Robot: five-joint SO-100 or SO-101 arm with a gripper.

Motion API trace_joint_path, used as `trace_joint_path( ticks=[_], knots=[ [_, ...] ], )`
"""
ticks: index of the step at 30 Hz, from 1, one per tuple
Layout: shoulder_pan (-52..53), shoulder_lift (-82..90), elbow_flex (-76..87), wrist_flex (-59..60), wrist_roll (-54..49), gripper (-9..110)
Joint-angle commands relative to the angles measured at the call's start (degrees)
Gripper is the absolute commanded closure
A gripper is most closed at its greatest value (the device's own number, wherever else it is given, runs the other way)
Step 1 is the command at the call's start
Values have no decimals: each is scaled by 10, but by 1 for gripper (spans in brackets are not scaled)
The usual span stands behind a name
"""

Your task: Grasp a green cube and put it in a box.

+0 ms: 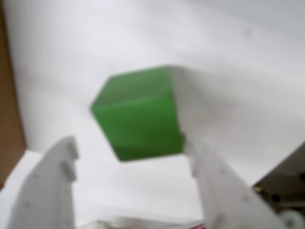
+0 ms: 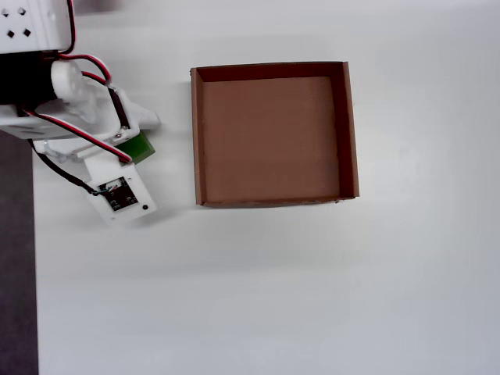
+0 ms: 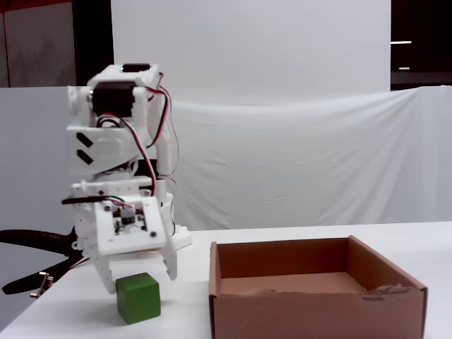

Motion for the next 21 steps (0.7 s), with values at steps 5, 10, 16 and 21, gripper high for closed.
trace_joint_path(
  ticks=[5, 10, 16, 21],
  knots=[
    [1, -8, -25, -20, -25, 70],
    [1, -13, -33, -41, -25, 71],
    [1, -28, -36, -73, -25, 71],
    [-3, -35, -38, -92, -24, 71]
  ],
)
